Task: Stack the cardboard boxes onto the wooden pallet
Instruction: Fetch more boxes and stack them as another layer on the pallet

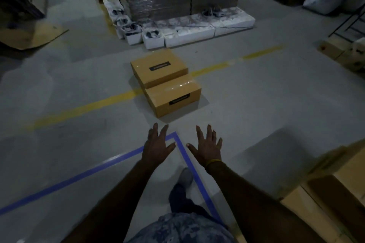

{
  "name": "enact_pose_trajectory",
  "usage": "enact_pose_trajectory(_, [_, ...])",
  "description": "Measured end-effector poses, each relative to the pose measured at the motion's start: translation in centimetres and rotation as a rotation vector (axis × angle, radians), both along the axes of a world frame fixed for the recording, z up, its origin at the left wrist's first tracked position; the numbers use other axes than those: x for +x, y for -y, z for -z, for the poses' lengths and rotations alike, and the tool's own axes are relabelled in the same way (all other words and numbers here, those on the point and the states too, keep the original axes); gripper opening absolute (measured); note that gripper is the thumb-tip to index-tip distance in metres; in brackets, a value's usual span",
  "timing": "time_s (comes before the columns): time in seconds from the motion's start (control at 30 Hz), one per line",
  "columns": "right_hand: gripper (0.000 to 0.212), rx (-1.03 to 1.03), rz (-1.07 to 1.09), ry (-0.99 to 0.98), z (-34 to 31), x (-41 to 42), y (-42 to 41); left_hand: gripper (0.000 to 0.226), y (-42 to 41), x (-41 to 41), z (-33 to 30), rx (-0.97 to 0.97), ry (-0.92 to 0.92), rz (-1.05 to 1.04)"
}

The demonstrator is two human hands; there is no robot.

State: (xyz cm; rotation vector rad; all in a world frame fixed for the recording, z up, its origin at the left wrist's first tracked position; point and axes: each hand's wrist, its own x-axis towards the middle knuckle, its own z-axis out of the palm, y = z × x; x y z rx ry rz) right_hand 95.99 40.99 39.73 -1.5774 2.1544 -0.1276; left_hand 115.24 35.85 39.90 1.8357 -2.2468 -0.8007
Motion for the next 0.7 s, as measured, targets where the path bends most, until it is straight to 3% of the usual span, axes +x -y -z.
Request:
enact_pose_trajectory(0.33, [0.083,0.035,0.02,0.078,0.8,-3.7,21.1,0.085,20.5,-3.1,-0.3,0.094,0.078,-0.027])
enact_pose_trajectory(0.7, [0.085,0.039,0.152,0.115,2.5,-4.7,35.7,0.082,39.8,-3.9,2.0,0.09,0.144,0.112])
